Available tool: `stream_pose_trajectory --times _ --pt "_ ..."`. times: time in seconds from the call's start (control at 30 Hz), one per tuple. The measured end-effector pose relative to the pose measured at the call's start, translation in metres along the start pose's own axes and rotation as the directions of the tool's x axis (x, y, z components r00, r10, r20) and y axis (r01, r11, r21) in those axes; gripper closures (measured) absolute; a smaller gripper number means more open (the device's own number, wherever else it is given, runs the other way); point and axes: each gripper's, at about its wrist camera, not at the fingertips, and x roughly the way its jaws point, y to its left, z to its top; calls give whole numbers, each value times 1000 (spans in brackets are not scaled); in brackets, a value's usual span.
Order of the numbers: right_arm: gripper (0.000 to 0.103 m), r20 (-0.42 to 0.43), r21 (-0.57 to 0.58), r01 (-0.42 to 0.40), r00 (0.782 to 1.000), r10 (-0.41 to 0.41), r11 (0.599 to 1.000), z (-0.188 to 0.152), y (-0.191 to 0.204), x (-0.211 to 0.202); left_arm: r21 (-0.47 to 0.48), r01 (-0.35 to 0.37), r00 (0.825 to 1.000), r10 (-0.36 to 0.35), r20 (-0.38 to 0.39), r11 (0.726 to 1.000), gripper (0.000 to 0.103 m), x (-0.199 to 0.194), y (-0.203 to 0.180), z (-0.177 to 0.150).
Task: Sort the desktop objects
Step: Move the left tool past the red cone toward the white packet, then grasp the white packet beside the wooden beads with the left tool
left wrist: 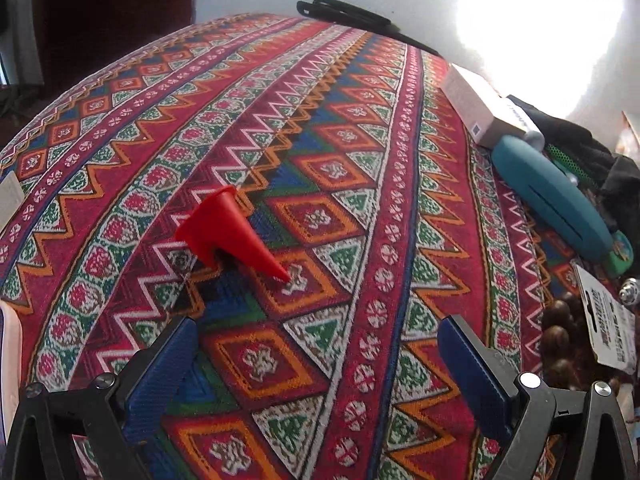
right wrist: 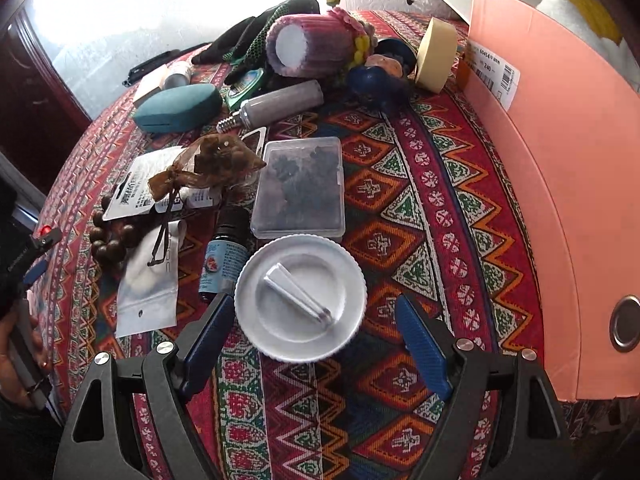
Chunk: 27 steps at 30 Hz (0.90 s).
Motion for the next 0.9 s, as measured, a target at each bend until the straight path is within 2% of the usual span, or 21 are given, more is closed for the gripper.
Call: stream_pose_trajectory --times 0.03,0.07,0.2,0.27,0.43,0.5,0.57,0.63,0.7,0.83,0.9 --pt "26 -4 -7 -5 1000 5 1000 2 1 2 14 4 1000 -4 1 1000 4 -3 -6 -6" --pt "37 -8 -14 -9 1000 9 1000 3 2 4 35 12 1000 -12 1 999 4 -5 -14 -13" --pt "37 -5 -15 -23 1000 23 1000 4 0 4 127 95 996 -94 -10 987 4 -16 -50 -37" --pt "37 -6 -4 -40 999 40 999 2 -4 1 197 160 987 -156 -33 967 4 -17 -73 -46" --pt "37 -12 33 -84 996 85 996 -1 -13 -3 341 163 987 -152 -59 926 4 -11 -114 -56" --pt "37 -16 39 -94 995 95 995 -2 -15 -3 342 168 986 -156 -63 925 4 -8 -122 -53" --pt "37 -18 37 -96 995 97 995 -2 -14 -3 314 204 979 -189 -79 927 4 -5 -125 -44" --pt "37 -19 35 -97 995 98 995 -2 -13 -2 247 244 969 -226 -97 938 4 2 -123 -32" --pt "37 -20 33 -99 995 99 995 -2 -12 -1 182 252 965 -233 -122 950 4 10 -122 -19" --pt "37 -23 29 -102 994 102 994 -2 -10 0 191 218 973 -197 -124 957 4 15 -136 -10" --pt "37 -23 33 -106 994 107 994 -2 -10 1 227 223 972 -197 -132 948 4 15 -146 -9"
